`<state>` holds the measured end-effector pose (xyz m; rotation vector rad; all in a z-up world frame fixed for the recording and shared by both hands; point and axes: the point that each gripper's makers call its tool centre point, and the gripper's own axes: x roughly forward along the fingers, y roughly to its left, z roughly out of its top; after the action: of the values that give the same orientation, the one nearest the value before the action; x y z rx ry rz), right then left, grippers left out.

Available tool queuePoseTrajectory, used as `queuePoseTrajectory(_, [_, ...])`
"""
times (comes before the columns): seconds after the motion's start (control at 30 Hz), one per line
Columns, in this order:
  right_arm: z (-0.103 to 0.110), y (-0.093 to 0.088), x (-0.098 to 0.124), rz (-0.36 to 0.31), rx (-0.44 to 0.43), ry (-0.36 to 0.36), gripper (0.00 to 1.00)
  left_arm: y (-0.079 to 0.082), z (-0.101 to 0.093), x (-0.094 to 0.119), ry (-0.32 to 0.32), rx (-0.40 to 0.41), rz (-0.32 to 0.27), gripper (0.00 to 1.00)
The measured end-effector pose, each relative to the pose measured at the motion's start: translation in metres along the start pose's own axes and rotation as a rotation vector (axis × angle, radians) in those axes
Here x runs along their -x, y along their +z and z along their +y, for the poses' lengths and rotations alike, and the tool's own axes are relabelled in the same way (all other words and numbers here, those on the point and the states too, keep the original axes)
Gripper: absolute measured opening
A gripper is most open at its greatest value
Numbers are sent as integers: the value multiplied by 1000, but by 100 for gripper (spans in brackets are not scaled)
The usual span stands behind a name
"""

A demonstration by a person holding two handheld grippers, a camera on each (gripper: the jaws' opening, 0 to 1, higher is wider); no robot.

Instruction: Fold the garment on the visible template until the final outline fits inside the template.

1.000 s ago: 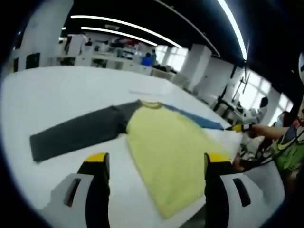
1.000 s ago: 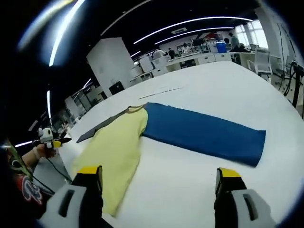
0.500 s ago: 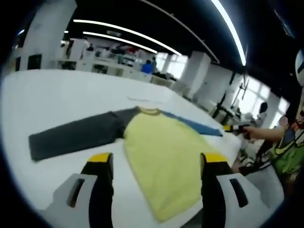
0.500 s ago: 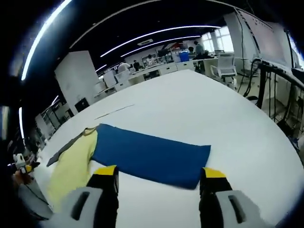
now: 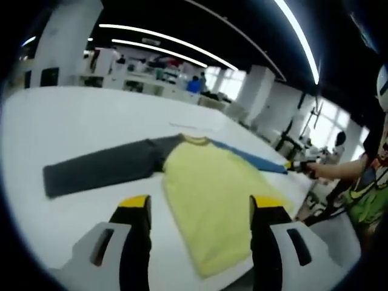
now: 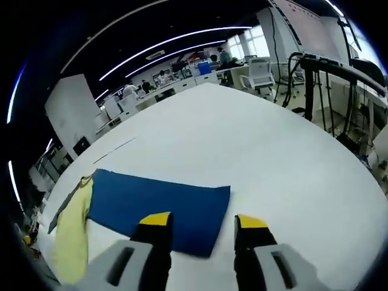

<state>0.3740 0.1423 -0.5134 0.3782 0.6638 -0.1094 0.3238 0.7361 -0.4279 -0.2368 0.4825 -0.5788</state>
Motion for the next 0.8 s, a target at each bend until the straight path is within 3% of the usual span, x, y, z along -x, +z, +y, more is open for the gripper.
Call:
queuePoseTrajectory(0.27, [-13, 1, -6, 9, -44, -21, 1, -2, -1, 1, 7, 10, -1, 58])
queuePoseTrajectory(0.5, [-13, 5, -3, 21, -19, -15, 0, -8, -2, 0, 4, 12, 16, 56])
queuePoseTrajectory(0.8, [-20, 43, -6, -21, 16, -26, 0, 0, -3, -1, 6, 25, -5, 53])
